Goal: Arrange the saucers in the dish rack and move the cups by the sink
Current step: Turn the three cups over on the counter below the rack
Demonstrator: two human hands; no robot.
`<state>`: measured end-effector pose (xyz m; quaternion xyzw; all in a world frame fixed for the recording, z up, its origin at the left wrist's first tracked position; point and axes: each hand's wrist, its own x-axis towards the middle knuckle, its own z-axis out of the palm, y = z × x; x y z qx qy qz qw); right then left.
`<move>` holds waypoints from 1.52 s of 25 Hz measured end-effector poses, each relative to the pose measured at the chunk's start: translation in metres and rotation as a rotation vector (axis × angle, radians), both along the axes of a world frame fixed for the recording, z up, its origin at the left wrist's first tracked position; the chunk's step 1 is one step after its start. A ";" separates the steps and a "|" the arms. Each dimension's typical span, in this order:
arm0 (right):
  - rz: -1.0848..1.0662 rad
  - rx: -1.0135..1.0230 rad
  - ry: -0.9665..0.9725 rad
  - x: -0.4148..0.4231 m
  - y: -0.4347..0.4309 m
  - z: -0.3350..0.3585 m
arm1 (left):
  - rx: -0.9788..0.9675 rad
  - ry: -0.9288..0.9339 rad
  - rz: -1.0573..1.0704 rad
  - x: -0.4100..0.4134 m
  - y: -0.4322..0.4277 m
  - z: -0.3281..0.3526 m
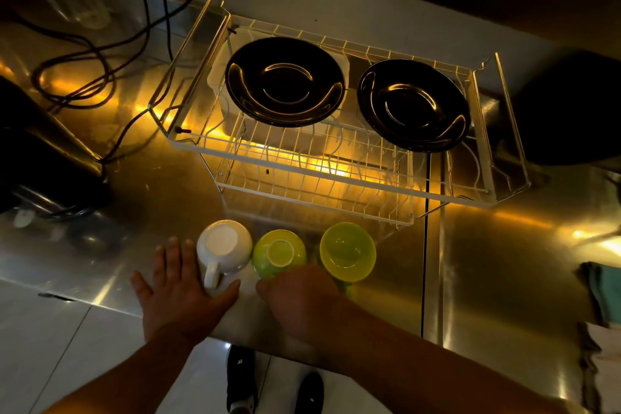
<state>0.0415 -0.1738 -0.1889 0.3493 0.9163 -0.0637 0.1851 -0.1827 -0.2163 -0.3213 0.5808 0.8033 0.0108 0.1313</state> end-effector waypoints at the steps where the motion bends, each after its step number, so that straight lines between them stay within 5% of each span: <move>1: -0.014 -0.023 -0.021 -0.005 0.002 -0.002 | -0.001 0.003 0.001 0.000 0.000 -0.001; 10: -0.095 -0.108 -0.247 -0.031 0.000 -0.007 | 0.016 0.014 -0.003 0.000 -0.001 -0.003; 15: -0.196 -0.133 -0.213 -0.038 0.009 0.013 | 0.020 0.004 0.000 0.001 -0.001 -0.001; 20: -0.640 -0.130 0.123 -0.019 0.045 0.058 | 0.012 -0.011 -0.001 0.002 0.000 0.003; 29: -1.530 -0.825 1.013 0.045 0.004 0.022 | 0.006 -0.025 -0.007 0.003 -0.001 0.008; 34: -1.503 -1.129 1.264 0.037 -0.014 0.009 | 0.007 -0.032 -0.005 0.002 -0.001 0.008; 38: -1.528 -1.144 1.307 0.026 -0.022 -0.007 | 0.003 -0.024 -0.005 0.003 0.000 0.009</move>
